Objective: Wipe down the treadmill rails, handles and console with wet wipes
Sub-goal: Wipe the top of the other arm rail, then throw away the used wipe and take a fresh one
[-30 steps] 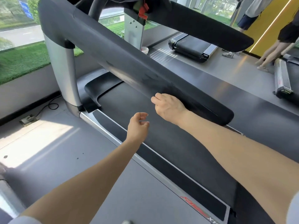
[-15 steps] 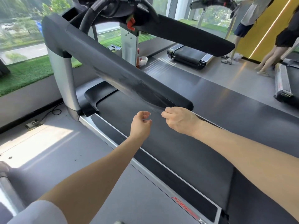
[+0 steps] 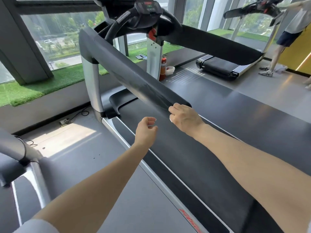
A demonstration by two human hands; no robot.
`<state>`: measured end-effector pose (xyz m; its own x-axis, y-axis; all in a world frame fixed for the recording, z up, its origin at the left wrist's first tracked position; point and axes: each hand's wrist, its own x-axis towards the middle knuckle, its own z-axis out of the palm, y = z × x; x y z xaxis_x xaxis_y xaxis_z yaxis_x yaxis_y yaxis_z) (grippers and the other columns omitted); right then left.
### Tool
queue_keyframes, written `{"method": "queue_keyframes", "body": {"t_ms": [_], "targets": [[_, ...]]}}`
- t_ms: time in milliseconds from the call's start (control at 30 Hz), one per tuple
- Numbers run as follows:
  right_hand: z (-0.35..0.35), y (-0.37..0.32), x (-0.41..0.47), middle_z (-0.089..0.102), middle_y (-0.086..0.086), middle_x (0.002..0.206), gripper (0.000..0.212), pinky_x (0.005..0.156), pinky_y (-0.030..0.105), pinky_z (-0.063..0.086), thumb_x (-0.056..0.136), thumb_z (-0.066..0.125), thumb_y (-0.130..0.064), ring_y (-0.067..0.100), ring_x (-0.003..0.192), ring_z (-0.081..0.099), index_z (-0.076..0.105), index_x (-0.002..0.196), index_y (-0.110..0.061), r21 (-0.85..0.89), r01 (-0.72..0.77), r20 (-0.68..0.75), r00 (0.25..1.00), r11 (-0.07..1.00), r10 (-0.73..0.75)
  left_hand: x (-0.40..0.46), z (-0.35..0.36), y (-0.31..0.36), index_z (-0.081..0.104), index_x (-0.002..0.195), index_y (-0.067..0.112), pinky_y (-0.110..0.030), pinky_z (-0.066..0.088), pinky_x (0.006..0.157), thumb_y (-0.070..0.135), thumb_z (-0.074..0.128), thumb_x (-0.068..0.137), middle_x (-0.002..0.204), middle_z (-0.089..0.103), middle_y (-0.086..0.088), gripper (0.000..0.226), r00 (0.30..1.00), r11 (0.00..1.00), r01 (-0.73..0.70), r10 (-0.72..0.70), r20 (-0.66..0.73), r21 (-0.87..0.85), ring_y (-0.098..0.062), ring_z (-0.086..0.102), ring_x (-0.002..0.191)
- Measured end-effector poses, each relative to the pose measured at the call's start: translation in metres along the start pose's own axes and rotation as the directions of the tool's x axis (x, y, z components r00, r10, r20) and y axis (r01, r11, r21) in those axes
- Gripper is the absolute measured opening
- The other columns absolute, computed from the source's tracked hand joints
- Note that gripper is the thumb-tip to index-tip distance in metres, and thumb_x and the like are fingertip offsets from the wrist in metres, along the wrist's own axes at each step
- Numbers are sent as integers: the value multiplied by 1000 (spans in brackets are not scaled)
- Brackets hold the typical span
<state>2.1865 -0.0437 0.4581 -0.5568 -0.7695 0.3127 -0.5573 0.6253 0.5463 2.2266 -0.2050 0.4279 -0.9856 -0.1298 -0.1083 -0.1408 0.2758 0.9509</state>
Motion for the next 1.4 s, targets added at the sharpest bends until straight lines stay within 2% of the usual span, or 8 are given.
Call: {"method": "queue_keyframes", "body": {"t_ms": [167,400,500,667,833,1000,1167,1400], "targets": [[3,1,-20,51,3,62,27,52,24,40,58,42,9,18,70,31,48,43,-13,-15,2,-73,997,1000,-3,5,1,1,56,114,20,-24,43,58,8,51,91,112,56,3,26,1000,1000,-7,7,8,28,-12,55,88],[-14,14,-110,55,1,68,27,57,24,47,43,79,4,19,72,46,63,54,-16,122,-386,117,921,915,372,-8,72,9,56,113,19,-17,37,53,8,51,91,110,57,3,26,978,996,-27,9,207,85,-11,54,87],[-28,24,-156,54,1,66,8,57,24,46,51,67,-8,17,73,38,64,55,-15,112,-551,138,833,827,536,-27,122,27,56,111,18,-16,38,49,9,52,91,105,57,4,23,946,989,-101,62,318,108,-12,54,87],[-60,53,-262,52,3,60,23,52,27,44,48,77,2,24,56,54,61,53,-12,7,-766,242,626,643,742,-75,220,71,59,112,16,-22,38,56,15,53,93,103,62,1,20,866,962,-262,199,459,77,-18,56,86],[-97,87,-405,58,6,100,19,80,32,36,87,56,-5,26,100,51,68,100,-12,-85,-911,344,352,403,870,-147,347,105,59,115,13,-20,37,65,15,53,94,101,60,2,22,785,923,-378,281,552,67,-13,54,85],[-136,124,-560,58,1,105,22,81,31,39,93,49,-10,23,103,50,67,103,-17,-125,-970,340,157,210,927,-239,482,133,58,116,14,-22,37,69,17,52,94,108,60,0,23,718,913,-406,286,635,48,-13,54,86],[-166,175,-680,57,2,100,20,78,33,43,93,49,-13,26,98,52,68,99,-17,-153,-984,338,34,90,941,-301,597,173,56,118,14,-17,38,51,16,51,95,108,58,0,24,649,913,-407,263,714,35,-14,55,84],[-153,260,-785,57,3,104,21,70,30,39,94,47,-14,24,100,54,67,98,-15,-140,-990,354,-78,-29,932,-311,753,211,57,117,15,-26,44,68,17,52,94,115,58,-3,24,578,878,-478,289,763,30,-14,54,89]]}}
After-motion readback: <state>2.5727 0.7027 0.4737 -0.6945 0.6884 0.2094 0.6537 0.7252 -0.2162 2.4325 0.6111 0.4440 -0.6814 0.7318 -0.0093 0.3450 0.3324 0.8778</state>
